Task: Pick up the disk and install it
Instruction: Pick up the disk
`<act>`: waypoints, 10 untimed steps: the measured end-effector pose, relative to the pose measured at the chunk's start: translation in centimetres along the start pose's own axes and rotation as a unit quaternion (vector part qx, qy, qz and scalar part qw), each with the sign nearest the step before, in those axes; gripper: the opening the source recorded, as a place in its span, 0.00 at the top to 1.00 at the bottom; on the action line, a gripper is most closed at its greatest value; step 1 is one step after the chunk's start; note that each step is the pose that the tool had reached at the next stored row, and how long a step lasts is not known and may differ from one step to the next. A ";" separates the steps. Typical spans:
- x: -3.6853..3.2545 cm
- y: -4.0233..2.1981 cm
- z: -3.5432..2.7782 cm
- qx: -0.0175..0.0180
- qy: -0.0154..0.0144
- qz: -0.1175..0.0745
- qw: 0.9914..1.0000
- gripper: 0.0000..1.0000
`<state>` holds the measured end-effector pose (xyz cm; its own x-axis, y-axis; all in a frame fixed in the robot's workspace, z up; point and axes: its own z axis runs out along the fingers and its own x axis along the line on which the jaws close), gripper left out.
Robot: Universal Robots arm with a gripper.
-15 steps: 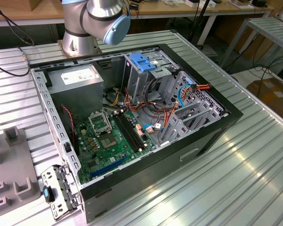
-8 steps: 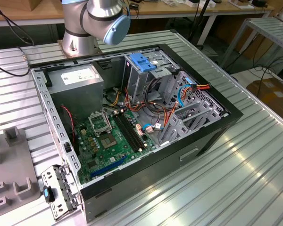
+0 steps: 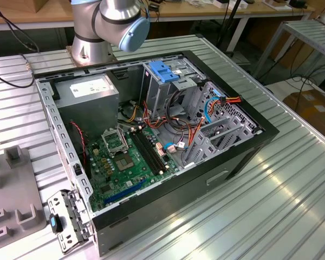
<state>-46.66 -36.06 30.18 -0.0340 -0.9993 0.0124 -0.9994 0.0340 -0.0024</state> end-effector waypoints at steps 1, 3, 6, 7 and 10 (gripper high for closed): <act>0.00 0.00 -0.08 0.000 0.000 0.000 1.000 0.63; 0.00 0.00 -0.21 0.000 0.000 0.000 1.000 0.63; 0.01 0.00 -0.48 0.000 0.000 0.000 1.000 0.63; 0.01 0.00 -0.58 0.000 0.000 0.000 1.000 0.63; 0.01 0.00 -1.01 0.000 0.000 0.000 1.000 0.63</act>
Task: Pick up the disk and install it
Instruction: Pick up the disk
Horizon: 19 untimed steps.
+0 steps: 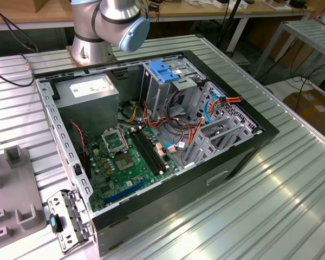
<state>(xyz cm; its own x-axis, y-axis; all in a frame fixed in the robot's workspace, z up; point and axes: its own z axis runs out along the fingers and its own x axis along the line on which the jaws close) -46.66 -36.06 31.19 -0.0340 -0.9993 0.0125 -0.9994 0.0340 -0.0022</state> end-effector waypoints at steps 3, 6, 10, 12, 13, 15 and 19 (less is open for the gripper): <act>0.01 0.00 -0.49 0.000 0.000 0.000 1.000 0.63; 0.01 0.00 -1.00 0.000 0.000 0.000 1.000 0.63; 0.02 0.00 -1.81 0.000 0.000 0.000 1.000 0.63; 0.03 0.00 -2.25 0.000 0.000 0.000 1.000 0.63; 0.03 0.00 -2.51 0.000 0.000 0.000 1.000 0.63; 0.03 -0.01 -2.92 0.000 0.000 0.000 1.000 0.63; 0.05 -0.01 -3.75 0.000 0.000 0.000 1.000 0.63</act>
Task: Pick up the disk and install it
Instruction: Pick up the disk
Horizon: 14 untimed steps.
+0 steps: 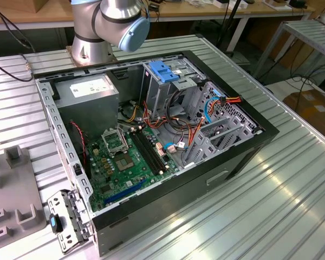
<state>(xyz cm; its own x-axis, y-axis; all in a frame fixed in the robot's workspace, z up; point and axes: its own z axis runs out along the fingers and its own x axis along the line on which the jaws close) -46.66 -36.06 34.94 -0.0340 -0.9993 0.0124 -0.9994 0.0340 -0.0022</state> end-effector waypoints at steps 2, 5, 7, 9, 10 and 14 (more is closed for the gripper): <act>0.01 0.00 -0.34 0.000 0.000 0.000 1.000 0.63; 0.01 0.00 -0.82 0.000 0.000 0.000 1.000 0.63; 0.01 0.00 -1.12 0.000 0.000 0.000 1.000 0.63; 0.02 0.00 -1.41 0.000 0.000 0.000 1.000 0.63; 0.02 0.00 -1.51 0.000 0.000 0.000 1.000 0.63; 0.02 -0.01 -1.59 0.000 -0.001 0.000 1.000 0.63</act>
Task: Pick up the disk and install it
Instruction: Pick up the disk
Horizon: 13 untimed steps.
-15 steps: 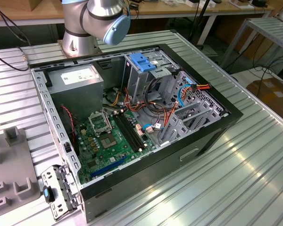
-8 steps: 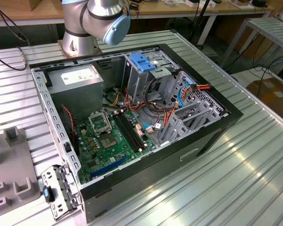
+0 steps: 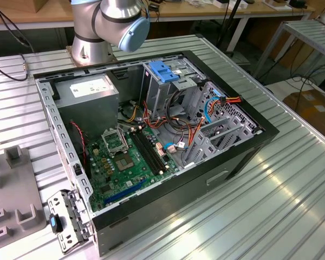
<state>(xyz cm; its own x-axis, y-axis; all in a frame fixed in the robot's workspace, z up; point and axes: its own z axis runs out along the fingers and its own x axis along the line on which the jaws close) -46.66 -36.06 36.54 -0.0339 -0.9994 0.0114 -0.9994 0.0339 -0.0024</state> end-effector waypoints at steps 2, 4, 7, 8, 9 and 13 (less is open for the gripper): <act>0.00 0.00 -0.02 0.000 0.000 0.000 1.000 0.63; 0.00 0.00 -0.02 0.000 0.000 0.000 1.000 0.63; 0.01 0.00 -0.18 0.000 -0.001 0.000 1.000 0.63; 0.01 0.01 -0.28 0.000 -0.001 0.000 1.000 0.63; 0.01 0.00 -0.34 0.000 -0.002 0.000 1.000 0.63; 0.01 0.00 -0.69 0.000 -0.002 0.000 1.000 0.63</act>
<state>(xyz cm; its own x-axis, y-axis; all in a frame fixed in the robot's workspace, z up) -46.67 -36.06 37.23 -0.0340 -0.9994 0.0069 -0.9994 0.0340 -0.0020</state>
